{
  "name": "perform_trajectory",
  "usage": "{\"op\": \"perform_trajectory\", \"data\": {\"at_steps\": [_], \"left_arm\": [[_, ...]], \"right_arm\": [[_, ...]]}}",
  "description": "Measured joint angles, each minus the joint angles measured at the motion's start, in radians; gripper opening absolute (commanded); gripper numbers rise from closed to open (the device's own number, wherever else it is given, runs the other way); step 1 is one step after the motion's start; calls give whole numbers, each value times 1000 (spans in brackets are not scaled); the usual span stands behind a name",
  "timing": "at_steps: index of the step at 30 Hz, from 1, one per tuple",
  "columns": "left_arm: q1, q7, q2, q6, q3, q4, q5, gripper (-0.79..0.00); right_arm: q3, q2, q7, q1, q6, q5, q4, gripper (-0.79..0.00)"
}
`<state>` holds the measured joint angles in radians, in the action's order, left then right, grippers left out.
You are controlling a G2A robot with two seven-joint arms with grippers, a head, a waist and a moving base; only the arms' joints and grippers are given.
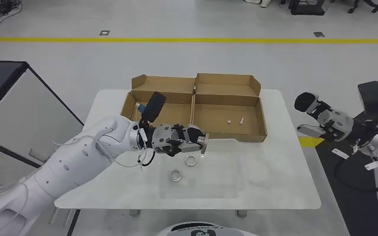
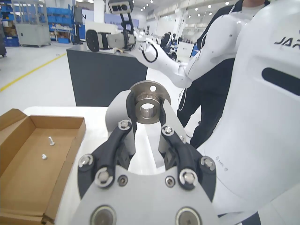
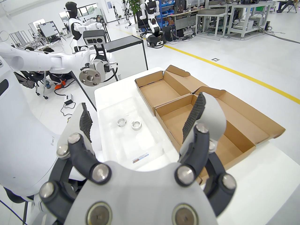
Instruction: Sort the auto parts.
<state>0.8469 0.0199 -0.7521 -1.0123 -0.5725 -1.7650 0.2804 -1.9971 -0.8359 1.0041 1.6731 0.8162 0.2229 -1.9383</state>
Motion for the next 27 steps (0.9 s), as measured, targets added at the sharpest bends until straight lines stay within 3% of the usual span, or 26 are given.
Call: {"op": "perform_trajectory", "data": {"at_steps": [12, 21, 27], "left_arm": [[48, 386, 26, 0, 10, -36, 141, -785], [23, 823, 60, 0, 99, -52, 369, -785], [20, 786, 65, 0, 94, -70, 325, -785]], "right_arm": [[0, 0, 0, 0, 0, 0, 0, 0], [0, 0, 0, 0, 0, 0, 0, 0], [0, 0, 0, 0, 0, 0, 0, 0]]}}
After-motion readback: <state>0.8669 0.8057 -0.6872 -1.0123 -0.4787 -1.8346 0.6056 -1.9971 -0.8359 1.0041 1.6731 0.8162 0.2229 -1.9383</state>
